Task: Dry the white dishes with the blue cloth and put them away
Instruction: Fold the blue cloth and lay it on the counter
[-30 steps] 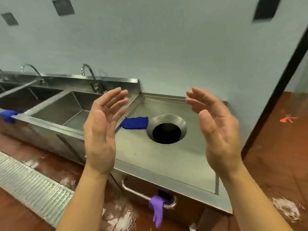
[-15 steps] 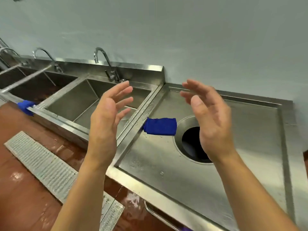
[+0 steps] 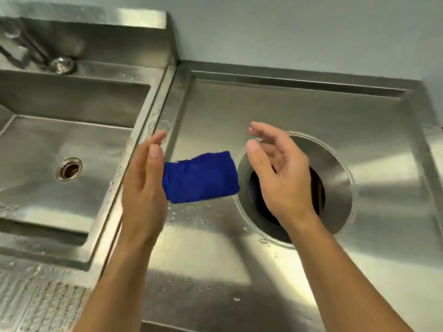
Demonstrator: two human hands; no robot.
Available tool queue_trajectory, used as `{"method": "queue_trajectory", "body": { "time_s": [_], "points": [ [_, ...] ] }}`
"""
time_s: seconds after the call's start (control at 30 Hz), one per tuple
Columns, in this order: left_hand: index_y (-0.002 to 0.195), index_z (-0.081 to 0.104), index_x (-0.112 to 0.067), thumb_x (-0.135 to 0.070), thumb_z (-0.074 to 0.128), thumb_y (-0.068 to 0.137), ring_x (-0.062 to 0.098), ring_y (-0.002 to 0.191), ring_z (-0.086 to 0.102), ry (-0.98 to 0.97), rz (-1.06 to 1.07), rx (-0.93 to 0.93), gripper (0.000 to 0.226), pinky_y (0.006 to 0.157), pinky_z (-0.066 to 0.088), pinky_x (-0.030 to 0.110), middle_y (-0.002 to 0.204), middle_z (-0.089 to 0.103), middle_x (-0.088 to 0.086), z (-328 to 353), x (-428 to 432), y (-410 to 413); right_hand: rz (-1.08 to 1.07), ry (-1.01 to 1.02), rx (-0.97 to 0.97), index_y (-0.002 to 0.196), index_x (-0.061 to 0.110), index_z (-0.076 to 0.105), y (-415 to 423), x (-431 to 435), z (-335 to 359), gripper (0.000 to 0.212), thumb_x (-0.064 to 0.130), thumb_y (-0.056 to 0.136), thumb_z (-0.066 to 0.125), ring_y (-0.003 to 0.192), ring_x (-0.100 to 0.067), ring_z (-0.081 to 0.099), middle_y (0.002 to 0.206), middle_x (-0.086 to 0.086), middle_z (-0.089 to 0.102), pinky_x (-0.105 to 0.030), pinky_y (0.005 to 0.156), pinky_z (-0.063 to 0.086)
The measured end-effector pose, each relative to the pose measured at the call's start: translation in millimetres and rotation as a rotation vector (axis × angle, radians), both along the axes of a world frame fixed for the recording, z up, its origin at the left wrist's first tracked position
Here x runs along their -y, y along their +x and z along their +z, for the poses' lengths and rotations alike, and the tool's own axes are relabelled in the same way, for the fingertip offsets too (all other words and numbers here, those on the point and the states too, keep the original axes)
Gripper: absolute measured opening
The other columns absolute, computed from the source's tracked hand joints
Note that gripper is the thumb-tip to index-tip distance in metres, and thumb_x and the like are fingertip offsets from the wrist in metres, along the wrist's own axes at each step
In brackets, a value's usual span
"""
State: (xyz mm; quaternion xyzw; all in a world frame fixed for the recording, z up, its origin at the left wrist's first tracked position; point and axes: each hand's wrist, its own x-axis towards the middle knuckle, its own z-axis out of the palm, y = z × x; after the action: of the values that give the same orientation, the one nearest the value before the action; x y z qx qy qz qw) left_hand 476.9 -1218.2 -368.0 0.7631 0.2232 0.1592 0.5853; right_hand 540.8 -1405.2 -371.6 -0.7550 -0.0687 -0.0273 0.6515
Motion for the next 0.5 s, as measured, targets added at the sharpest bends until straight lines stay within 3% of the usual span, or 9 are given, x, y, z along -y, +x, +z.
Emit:
{"method": "queue_trajectory", "body": {
  "time_s": [0.07, 0.23, 0.27, 0.33, 0.4, 0.5],
  "points": [
    [0.129, 0.063, -0.056, -0.071, 0.035, 0.097, -0.008, 0.133, 0.054, -0.034, 0.025, -0.065, 0.044, 0.118, 0.044, 0.039, 0.127, 0.061, -0.045, -33, -13, 17, -0.058, -0.058, -0.090, 0.126, 0.031, 0.064, 14, -14, -35, 0.042, 0.049, 0.088, 0.061, 0.109, -0.010, 0.067, 0.125, 0.014, 0.069, -0.037, 0.095, 0.056],
    [0.139, 0.057, -0.042, -0.061, 0.044, 0.100, -0.004, 0.123, 0.060, -0.021, 0.012, -0.250, 0.045, 0.097, 0.048, 0.016, 0.134, 0.064, -0.019, -107, -32, 33, -0.119, -0.187, -0.273, 0.128, 0.030, 0.065, 37, -47, -109, 0.044, 0.049, 0.088, 0.064, 0.108, -0.012, 0.067, 0.122, 0.010, 0.069, -0.040, 0.092, 0.058],
    [0.140, 0.056, -0.040, -0.056, 0.049, 0.102, -0.004, 0.122, 0.060, -0.001, 0.011, -0.281, 0.042, 0.097, 0.050, 0.017, 0.134, 0.063, -0.019, -113, -32, 32, -0.116, -0.214, -0.302, 0.128, 0.031, 0.065, 37, -49, -116, 0.043, 0.048, 0.089, 0.064, 0.107, -0.011, 0.067, 0.120, 0.009, 0.070, -0.040, 0.091, 0.059],
    [0.141, 0.053, -0.039, -0.047, 0.058, 0.101, 0.005, 0.125, 0.062, 0.072, 0.007, -0.329, 0.041, 0.101, 0.055, 0.032, 0.139, 0.062, -0.015, -124, -32, 31, -0.110, -0.268, -0.347, 0.128, 0.031, 0.064, 38, -53, -131, 0.039, 0.042, 0.091, 0.066, 0.108, -0.008, 0.065, 0.120, 0.008, 0.068, -0.039, 0.091, 0.059],
    [0.142, 0.052, -0.036, -0.039, 0.067, 0.098, 0.012, 0.124, 0.062, 0.151, 0.011, -0.359, 0.047, 0.102, 0.056, 0.038, 0.141, 0.060, -0.011, -128, -34, 33, -0.135, -0.365, -0.351, 0.128, 0.029, 0.063, 39, -56, -142, 0.037, 0.034, 0.092, 0.068, 0.107, -0.005, 0.063, 0.123, 0.008, 0.066, -0.034, 0.094, 0.057],
    [0.148, 0.047, -0.030, -0.028, 0.075, 0.094, 0.013, 0.124, 0.060, 0.210, -0.015, -0.402, 0.060, 0.095, 0.053, 0.023, 0.145, 0.055, -0.005, -132, -35, 37, -0.149, -0.460, -0.375, 0.131, 0.025, 0.061, 43, -57, -148, 0.044, 0.029, 0.090, 0.074, 0.094, 0.001, 0.061, 0.120, 0.007, 0.063, -0.013, 0.083, 0.053]
  ]
}}
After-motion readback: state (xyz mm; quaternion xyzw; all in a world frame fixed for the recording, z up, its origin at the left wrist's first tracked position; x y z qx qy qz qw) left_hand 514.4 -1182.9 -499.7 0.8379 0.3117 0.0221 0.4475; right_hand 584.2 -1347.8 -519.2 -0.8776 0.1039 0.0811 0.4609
